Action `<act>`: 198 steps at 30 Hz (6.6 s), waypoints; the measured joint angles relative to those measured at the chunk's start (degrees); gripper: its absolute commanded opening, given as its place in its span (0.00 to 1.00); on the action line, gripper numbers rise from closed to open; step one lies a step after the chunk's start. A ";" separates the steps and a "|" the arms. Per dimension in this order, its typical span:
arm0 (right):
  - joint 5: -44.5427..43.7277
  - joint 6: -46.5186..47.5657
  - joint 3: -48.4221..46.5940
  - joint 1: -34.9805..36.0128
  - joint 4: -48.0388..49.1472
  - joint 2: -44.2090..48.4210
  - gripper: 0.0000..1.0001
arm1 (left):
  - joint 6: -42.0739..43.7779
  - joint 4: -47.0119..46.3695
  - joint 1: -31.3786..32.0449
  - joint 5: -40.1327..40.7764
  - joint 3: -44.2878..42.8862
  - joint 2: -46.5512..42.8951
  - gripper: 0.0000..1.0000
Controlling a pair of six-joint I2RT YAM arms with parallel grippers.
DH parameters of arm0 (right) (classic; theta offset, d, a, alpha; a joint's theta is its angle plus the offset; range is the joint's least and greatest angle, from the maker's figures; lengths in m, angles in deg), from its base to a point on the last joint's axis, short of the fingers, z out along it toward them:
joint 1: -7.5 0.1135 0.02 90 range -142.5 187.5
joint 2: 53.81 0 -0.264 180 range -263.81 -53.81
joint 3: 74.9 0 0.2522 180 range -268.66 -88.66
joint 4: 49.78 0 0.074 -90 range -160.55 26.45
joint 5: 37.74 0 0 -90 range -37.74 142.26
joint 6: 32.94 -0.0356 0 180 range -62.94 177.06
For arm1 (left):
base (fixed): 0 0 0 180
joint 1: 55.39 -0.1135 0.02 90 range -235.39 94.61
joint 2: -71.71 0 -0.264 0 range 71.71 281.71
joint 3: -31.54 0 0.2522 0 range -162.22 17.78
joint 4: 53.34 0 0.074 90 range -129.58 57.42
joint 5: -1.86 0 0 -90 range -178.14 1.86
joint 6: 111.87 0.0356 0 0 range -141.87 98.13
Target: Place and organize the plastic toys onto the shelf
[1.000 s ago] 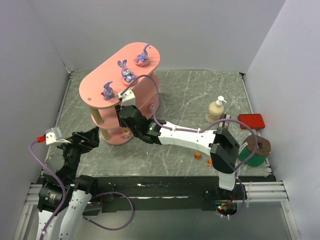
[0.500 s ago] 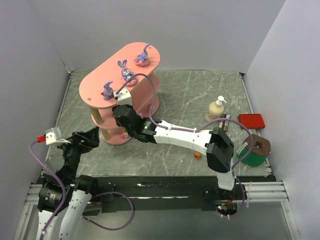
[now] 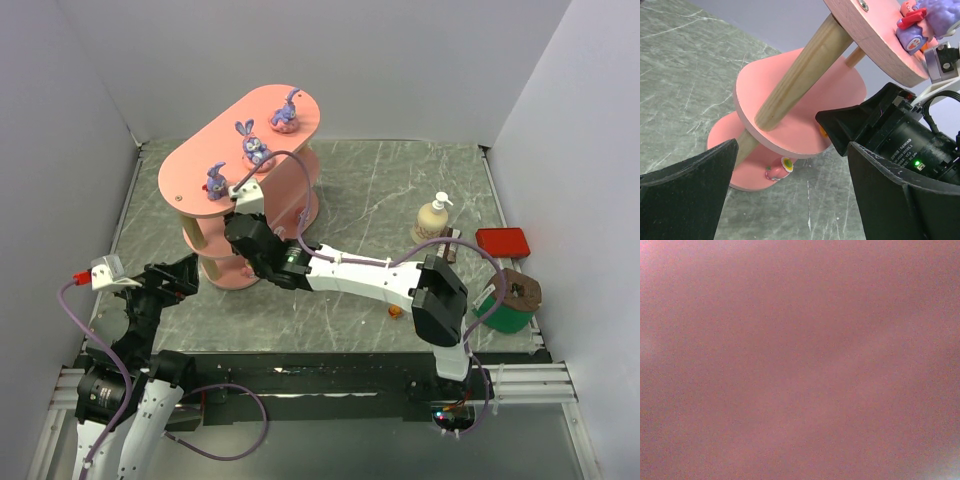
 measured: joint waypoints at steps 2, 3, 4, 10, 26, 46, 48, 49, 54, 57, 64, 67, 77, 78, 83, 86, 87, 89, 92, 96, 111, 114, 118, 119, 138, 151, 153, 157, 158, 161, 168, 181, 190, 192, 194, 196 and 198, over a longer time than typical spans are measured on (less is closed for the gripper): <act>-0.59 -0.17 0.74 0.20 0.94 0.09 0.34 | 0.00 0.00 0.00 0.00 0.00 -0.02 0.96; -0.87 -0.31 1.07 0.33 1.40 0.17 0.34 | 0.00 0.00 0.00 0.00 0.02 -0.02 0.96; -1.05 -0.42 1.46 0.42 1.77 0.31 0.34 | 0.00 0.00 0.00 0.00 0.02 -0.02 0.96; -1.95 -0.85 2.86 0.96 2.80 0.81 0.34 | 0.00 0.00 0.00 0.00 0.00 -0.04 0.97; -3.76 -1.51 3.61 1.60 2.23 1.22 0.53 | 0.00 0.02 0.00 0.00 0.02 -0.04 0.96; -4.13 -0.63 4.94 1.68 3.91 1.73 0.86 | 0.00 0.00 0.00 0.00 0.00 -0.04 0.96; -3.72 -0.37 5.64 1.68 4.13 2.21 0.88 | 0.00 0.02 0.00 0.00 0.00 -0.04 0.96; -3.43 -0.26 6.14 1.68 4.33 2.56 0.89 | 0.00 0.02 0.00 0.00 0.02 -0.04 0.96; -1.46 0.94 11.08 1.68 4.68 5.90 0.92 | 0.00 0.02 0.00 0.02 0.02 -0.04 0.96; -0.09 1.44 13.90 1.68 5.88 7.98 0.94 | -0.02 0.02 0.00 0.04 0.00 -0.04 0.96; 3.02 2.25 22.84 1.68 6.78 17.20 0.95 | -0.24 0.04 0.00 0.44 0.00 -0.04 0.96; 4.09 1.64 26.73 1.70 6.78 21.88 0.95 | -0.24 0.04 0.00 0.48 0.00 -0.04 0.96; -4.11 -22.53 34.53 -0.50 -16.65 30.12 0.96 | -0.24 -0.04 0.00 0.46 0.00 -0.55 0.96; -5.07 -27.06 36.63 -1.40 -20.52 30.69 0.96 | -0.24 0.00 0.00 0.42 0.00 -0.59 0.96; -6.80 -49.42 46.47 -3.67 -39.41 31.06 0.96 | -0.20 0.00 0.00 0.15 0.00 -0.59 0.96; -6.73 -58.23 49.59 -3.58 -46.27 31.26 0.96 | -0.20 0.00 0.00 -0.04 0.00 -0.59 0.96; -6.67 -59.91 50.34 -3.58 -47.28 31.58 0.96 | -0.20 0.00 0.00 -0.07 0.00 -0.59 0.96; -6.47 -61.94 51.80 -3.56 -48.00 32.70 0.95 | -0.20 0.00 0.00 -0.07 0.00 -0.59 0.96; -5.97 -63.25 54.58 -3.56 -47.47 35.30 0.94 | -0.20 0.00 0.00 -0.04 0.00 -0.59 0.96; -4.85 -63.39 59.56 -3.91 -44.46 39.60 0.89 | -0.20 0.00 0.00 -0.04 0.00 -0.59 0.96; 0.50 -48.85 71.47 -14.34 -23.71 48.46 0.68 | -0.20 0.00 0.00 -0.07 0.00 -0.48 0.96; 0.04 -47.60 70.40 -14.60 -22.77 45.68 0.63 | -0.20 0.00 0.00 -0.07 0.00 -0.46 0.96; -1.16 -47.04 68.46 -14.71 -22.51 41.55 0.52 | -0.20 0.00 0.00 -0.07 0.00 -0.33 0.96; -1.53 -47.01 68.17 -14.71 -22.36 40.87 0.49 | -0.20 0.00 0.00 -0.07 0.00 -0.33 0.96; -0.39 -39.91 54.27 -13.18 -11.28 22.05 0.20 | -0.20 0.00 0.00 -0.07 0.00 -0.28 0.96; 6.03 -39.56 42.16 -11.21 -5.11 11.19 0.55 | -0.20 0.00 0.00 -0.04 0.00 0.11 0.96; 6.56 -38.36 41.94 -11.21 -4.96 11.19 0.55 | -0.20 0.02 0.00 -0.04 0.00 0.33 0.96; 7.67 -34.86 38.91 -11.10 -7.98 9.81 0.57 | -0.22 0.00 0.00 -0.04 0.00 0.48 0.96; 7.78 -33.92 37.53 -10.99 -8.70 8.94 0.59 | -0.20 0.00 0.00 -0.04 0.00 0.48 0.97; 7.85 -31.78 34.93 -10.40 -10.21 7.63 0.78 | -0.20 0.02 0.00 -0.04 0.00 0.48 0.96; 8.31 -23.87 37.05 -9.33 -8.41 9.49 0.99 | -0.20 0.02 0.00 -0.04 0.00 0.48 0.96; 25.03 2.34 47.63 -12.24 6.29 15.58 0.89 | -0.20 0.00 0.00 -0.07 0.00 0.48 0.96; 28.92 10.51 50.53 -15.47 13.55 14.69 0.80 | -0.20 0.02 0.00 -0.07 0.00 0.50 0.96; 29.20 12.17 51.21 -16.04 15.45 14.47 0.79 | -0.20 0.02 0.00 -0.07 0.02 0.50 0.96; 30.23 13.86 52.59 -16.63 18.34 14.47 0.77 | -0.20 0.00 0.00 -0.07 0.02 0.50 0.96; 31.76 15.65 53.99 -17.20 21.62 14.49 0.75 | -0.20 0.02 0.00 -0.07 0.00 0.50 0.96; 33.07 17.09 54.97 -17.57 23.71 14.53 0.74 | -0.20 0.02 0.00 -0.07 0.00 0.50 0.96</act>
